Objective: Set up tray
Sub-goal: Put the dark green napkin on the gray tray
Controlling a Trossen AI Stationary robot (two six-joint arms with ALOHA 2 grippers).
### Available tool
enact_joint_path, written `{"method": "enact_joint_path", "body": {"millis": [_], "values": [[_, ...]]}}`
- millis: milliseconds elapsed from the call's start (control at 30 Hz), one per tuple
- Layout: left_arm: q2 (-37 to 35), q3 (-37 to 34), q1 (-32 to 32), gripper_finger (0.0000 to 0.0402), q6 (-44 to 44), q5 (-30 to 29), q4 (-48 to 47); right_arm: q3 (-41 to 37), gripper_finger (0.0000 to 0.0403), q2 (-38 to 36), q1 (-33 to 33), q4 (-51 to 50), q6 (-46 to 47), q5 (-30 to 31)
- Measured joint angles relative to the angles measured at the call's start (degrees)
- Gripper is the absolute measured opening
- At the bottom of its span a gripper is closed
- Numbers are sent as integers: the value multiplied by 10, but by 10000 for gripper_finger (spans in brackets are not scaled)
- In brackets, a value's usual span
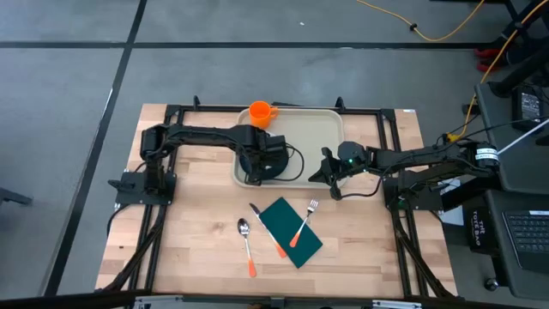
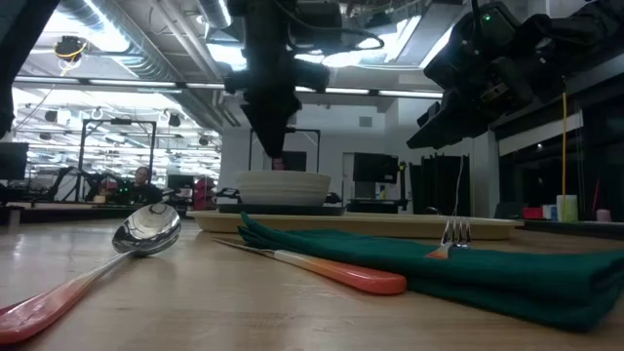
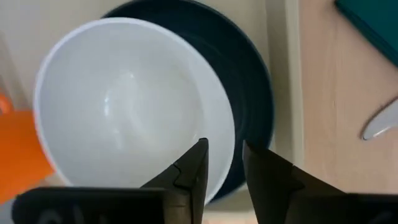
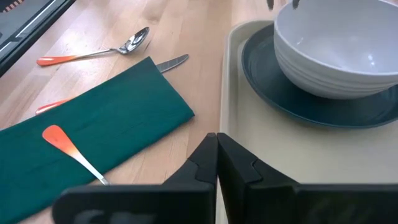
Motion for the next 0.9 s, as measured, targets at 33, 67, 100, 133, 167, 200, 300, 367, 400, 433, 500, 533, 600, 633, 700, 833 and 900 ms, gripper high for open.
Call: {"method": "enact_joint_path", "body": {"millis": [33, 67, 100, 133, 167, 200, 300, 367, 400, 433, 500, 533, 600, 633, 700, 833, 900], "values": [[-6, 0, 0, 95, 0, 0, -3, 0, 11, 0, 0, 0, 0, 0], [-13, 0, 0, 95, 0, 0, -10, 0, 11, 0, 0, 1, 0, 0], [-21, 0, 0, 95, -3, -1, -18, 0, 11, 0, 0, 2, 0, 0], [-28, 0, 0, 94, -6, -4, -19, 0, 11, 0, 0, 2, 0, 0], [-36, 0, 0, 93, -8, -11, -19, 0, 11, 0, 0, 2, 0, 0], [-44, 0, 0, 92, -9, -16, -21, 0, 11, 0, 0, 2, 0, 0], [-65, 0, -3, 87, -17, -28, -23, 0, 11, 0, 0, 2, 2, 4], [-81, -4, -3, 80, -21, -31, -20, 0, 11, 0, 0, 2, 11, 15], [-90, -9, -5, 75, -22, -31, -18, 0, 11, 0, 0, 1, 12, 16], [-98, -15, -8, 67, -22, -34, -17, 0, 11, 0, 0, 1, 12, 16], [-117, -34, -14, 48, -35, -52, -15, 0, 11, 0, 0, 1, 10, 16], [-128, -48, -18, 37, -48, -64, -11, 0, 11, 0, 0, 1, 10, 16], [-155, -85, -29, 13, -70, -77, 9, 0, 11, 0, 0, 1, 10, 16], [-170, -109, -35, 7, -78, -78, 26, 0, 11, 0, 0, 1, 9, 16], [-198, -159, -50, 5, -87, -78, 76, 0, 11, 0, 0, 1, 1, 16], [-259, -258, -84, 1, -110, -68, 184, 0, 11, 0, 0, 2, -3, 16], [-286, -305, -101, 1, -130, -68, 237, 0, 11, 0, 0, 2, -2, 16]]}}
